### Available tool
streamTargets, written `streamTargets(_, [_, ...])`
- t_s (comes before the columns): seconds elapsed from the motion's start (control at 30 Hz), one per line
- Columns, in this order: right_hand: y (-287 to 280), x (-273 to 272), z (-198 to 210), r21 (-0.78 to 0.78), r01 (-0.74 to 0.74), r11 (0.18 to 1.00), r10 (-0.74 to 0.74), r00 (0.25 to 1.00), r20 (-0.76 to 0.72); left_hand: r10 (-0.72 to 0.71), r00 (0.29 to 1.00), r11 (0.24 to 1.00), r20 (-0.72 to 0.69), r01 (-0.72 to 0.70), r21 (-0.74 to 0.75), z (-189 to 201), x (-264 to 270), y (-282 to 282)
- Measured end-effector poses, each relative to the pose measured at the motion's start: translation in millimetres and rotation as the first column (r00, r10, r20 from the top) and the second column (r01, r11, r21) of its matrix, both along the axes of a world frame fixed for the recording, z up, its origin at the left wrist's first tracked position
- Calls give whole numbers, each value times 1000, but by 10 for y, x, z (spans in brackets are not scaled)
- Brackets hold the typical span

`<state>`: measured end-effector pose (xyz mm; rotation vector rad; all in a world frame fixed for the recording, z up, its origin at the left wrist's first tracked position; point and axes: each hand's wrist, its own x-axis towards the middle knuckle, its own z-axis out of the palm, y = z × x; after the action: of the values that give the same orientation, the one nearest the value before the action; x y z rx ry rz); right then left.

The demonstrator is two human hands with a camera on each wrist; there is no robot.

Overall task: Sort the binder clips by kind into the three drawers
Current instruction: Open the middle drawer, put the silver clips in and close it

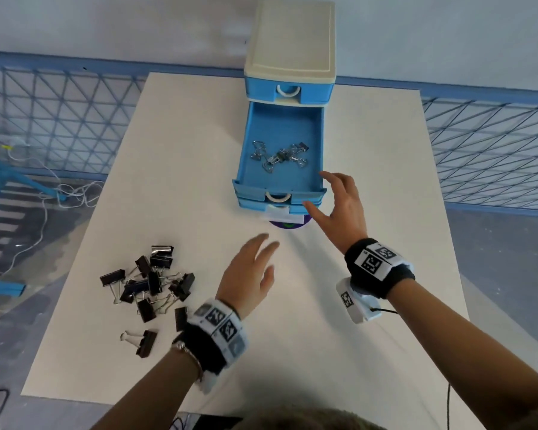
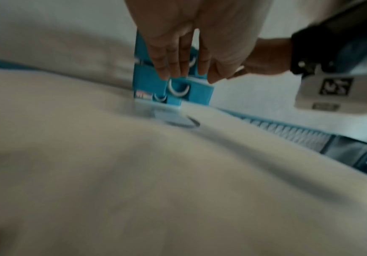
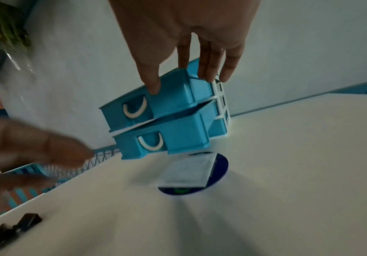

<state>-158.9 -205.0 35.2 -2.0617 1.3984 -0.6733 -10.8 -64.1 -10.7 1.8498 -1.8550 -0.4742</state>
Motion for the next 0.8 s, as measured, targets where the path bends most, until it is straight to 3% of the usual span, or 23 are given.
streamTargets(0.17, [33, -18, -120, 15, 23, 1000, -23, 999, 28, -141, 959, 952, 245, 64, 298, -400, -57, 506])
streamTargets(0.27, [29, -4, -149, 18, 43, 999, -44, 998, 52, -168, 933, 922, 319, 35, 386, -531, -64, 684])
streamTargets(0.8, [-134, 98, -135, -7, 107, 994, -105, 985, 134, -184, 923, 915, 339, 34, 402, -749, -70, 880])
